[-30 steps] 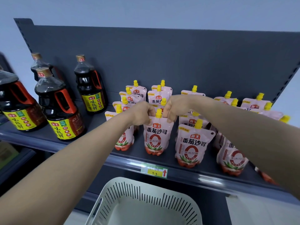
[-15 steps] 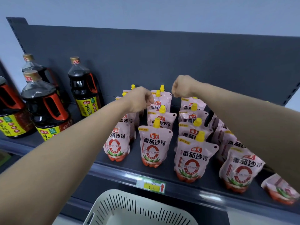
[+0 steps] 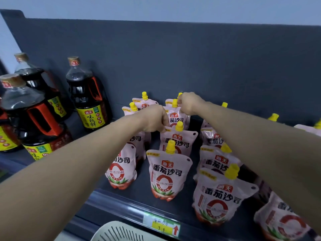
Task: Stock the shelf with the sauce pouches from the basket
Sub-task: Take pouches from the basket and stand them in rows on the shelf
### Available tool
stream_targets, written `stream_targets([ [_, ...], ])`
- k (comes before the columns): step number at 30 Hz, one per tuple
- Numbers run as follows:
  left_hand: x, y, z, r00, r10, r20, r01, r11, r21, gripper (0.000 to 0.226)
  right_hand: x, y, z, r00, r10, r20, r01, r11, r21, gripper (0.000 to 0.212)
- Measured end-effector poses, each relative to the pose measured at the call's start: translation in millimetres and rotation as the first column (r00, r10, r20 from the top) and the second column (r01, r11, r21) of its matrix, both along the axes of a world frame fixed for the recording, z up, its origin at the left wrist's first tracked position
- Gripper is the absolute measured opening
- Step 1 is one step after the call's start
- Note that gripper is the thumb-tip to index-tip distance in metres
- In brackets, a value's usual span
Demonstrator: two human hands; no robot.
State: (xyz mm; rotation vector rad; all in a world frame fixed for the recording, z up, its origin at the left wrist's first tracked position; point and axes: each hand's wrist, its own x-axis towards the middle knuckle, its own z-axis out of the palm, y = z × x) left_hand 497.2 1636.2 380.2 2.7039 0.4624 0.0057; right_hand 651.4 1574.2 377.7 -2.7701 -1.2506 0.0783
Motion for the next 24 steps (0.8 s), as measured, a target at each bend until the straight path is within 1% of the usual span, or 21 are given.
stream_targets([
  [2, 1.3, 0.3, -0.1, 1.000, 0.002, -0.003, -0.002, 1.000, 0.007, 0.013, 2.2, 6.1, -1.0, 1.000, -0.021, 0.011, 0.021, 0.998, 0.062, 0.020],
  [3, 1.9, 0.2, -0.1, 1.000, 0.002, -0.006, -0.002, 1.000, 0.014, 0.013, 2.7, 9.0, -1.2, 0.999, -0.032, 0.015, 0.030, 0.995, 0.096, 0.021],
  [5, 2.6, 0.6, -0.1, 1.000, 0.003, -0.009, -0.003, 1.000, 0.021, 0.014, 2.2, 13.0, -0.4, 0.999, -0.035, 0.021, 0.032, 0.989, 0.147, 0.028],
  [6, 2.9, 0.7, -0.3, 1.000, 0.006, -0.009, -0.006, 1.000, 0.017, 0.014, 1.7, 13.9, -0.3, 0.999, -0.024, 0.030, 0.019, 0.988, 0.154, 0.030],
  [10, 2.8, 1.1, -1.6, 1.000, 0.011, -0.011, -0.011, 1.000, 0.008, 0.014, 0.7, 13.5, -0.2, 0.995, 0.002, 0.103, -0.016, 0.990, 0.137, 0.025],
  [11, 2.8, 1.3, -2.4, 1.000, 0.011, -0.009, -0.011, 1.000, 0.005, 0.014, 1.1, 12.6, 0.9, 0.996, 0.007, 0.089, -0.020, 0.990, 0.142, 0.023],
  [13, 2.9, 1.3, -3.6, 1.000, 0.010, -0.001, -0.010, 1.000, 0.001, 0.015, 1.5, 10.2, 4.8, 0.999, 0.040, -0.007, -0.039, 0.987, 0.157, 0.017],
  [17, 1.3, 0.3, -3.7, 1.000, 0.013, -0.009, -0.013, 1.000, -0.012, 0.015, -5.4, 0.5, 9.0, 0.972, 0.140, -0.189, -0.104, 0.977, 0.187, 0.024],
  [20, -0.9, -1.3, -3.6, 1.000, 0.024, -0.007, -0.024, 1.000, -0.020, 0.015, -8.6, -7.0, 4.6, 0.963, 0.151, -0.221, -0.110, 0.976, 0.190, 0.025],
  [21, -1.5, -2.5, -3.8, 1.000, 0.028, -0.011, -0.028, 0.999, -0.018, 0.016, -7.8, -8.2, 2.9, 0.963, 0.147, -0.224, -0.112, 0.981, 0.160, 0.022],
  [22, -1.8, -3.6, -4.2, 0.999, 0.030, -0.014, -0.031, 0.999, -0.014, 0.016, -7.8, -9.5, 1.8, 0.965, 0.145, -0.220, -0.117, 0.984, 0.134, 0.015],
  [24, -2.2, -5.3, -4.8, 0.999, 0.036, -0.008, -0.036, 0.999, -0.006, 0.015, -10.0, -12.0, 1.1, 0.965, 0.131, -0.225, -0.112, 0.989, 0.095, 0.021],
])
